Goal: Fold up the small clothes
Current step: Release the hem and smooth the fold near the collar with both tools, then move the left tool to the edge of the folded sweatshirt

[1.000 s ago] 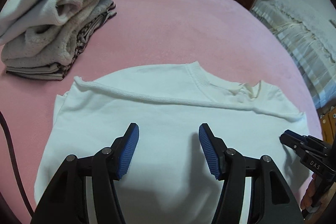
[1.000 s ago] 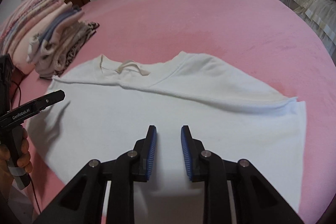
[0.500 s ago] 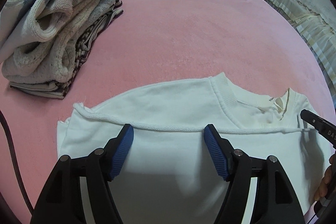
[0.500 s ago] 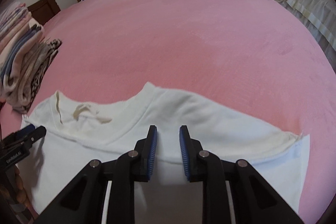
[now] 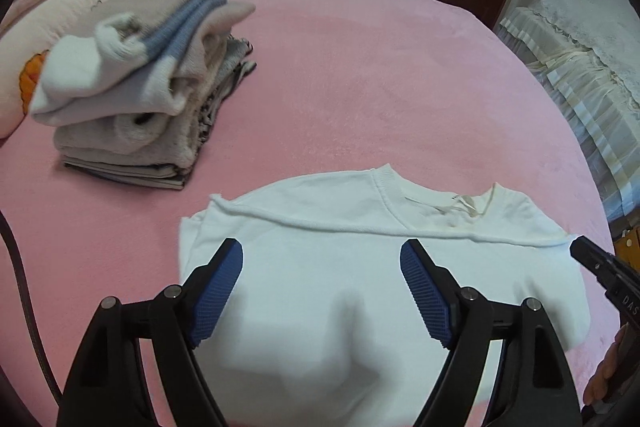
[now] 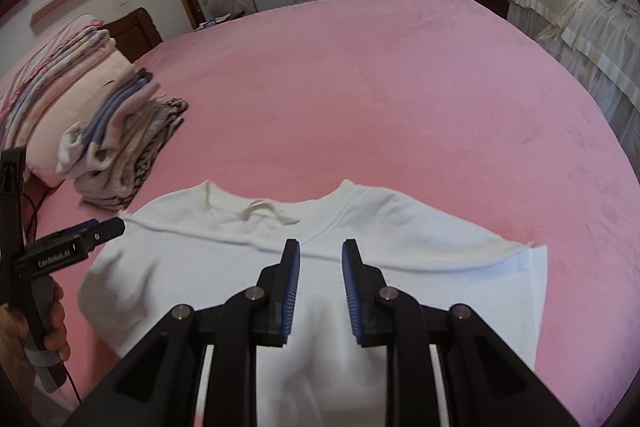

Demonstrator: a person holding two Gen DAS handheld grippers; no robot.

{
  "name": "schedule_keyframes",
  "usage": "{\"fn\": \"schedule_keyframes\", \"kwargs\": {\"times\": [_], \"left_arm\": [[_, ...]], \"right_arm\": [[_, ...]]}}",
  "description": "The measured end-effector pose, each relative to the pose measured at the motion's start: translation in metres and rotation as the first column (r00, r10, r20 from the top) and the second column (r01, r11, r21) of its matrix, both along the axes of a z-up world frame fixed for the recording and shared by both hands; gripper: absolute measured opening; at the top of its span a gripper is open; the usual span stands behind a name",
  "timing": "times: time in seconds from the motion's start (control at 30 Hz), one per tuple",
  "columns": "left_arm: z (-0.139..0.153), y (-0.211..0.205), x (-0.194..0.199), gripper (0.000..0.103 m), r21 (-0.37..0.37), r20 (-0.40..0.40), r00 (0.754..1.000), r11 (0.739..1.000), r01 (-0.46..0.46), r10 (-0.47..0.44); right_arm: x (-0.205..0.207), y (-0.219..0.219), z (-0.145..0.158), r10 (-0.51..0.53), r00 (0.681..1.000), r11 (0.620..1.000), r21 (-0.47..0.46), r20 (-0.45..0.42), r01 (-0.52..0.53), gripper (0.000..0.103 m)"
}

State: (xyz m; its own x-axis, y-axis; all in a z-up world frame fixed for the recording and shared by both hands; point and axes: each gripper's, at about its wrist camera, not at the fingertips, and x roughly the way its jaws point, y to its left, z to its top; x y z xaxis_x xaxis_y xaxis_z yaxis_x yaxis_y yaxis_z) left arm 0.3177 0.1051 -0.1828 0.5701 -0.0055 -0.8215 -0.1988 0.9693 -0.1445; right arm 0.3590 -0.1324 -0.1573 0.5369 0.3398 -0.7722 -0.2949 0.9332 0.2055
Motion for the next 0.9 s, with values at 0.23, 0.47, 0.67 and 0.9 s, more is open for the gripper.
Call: {"fn": "schedule_keyframes", "kwargs": {"times": [0.23,0.47,0.67,0.9], "left_arm": [[0.055,-0.011,-0.061,0.086,0.081,0.082,0.997,0.997,-0.003,-0.004],[0.087,-0.005,-0.119,0.089,-0.028,0.153,0.987,0.999,-0.044,0.047],[0.075,-0.008,-0.154,0.090,-0.027,0.163,0.982,0.996,-0.090,0.094],[0.020,-0.002,-0.169,0.090,-0.021,0.058,0.988,0.990,-0.141,0.142]], "right_arm": [[-0.048,-0.001,0.029,0.015,1.000,0.999,0.044,0.026,-0.016,0.022],[-0.086,-0.004,0.047,0.013,0.998,0.996,0.082,0.056,-0.018,0.022],[-0.115,-0.006,0.047,-0.004,0.995,0.998,0.067,0.102,-0.003,0.022],[-0.128,-0.001,0.029,-0.016,0.993,0.998,0.059,0.117,0.009,0.022]]}}
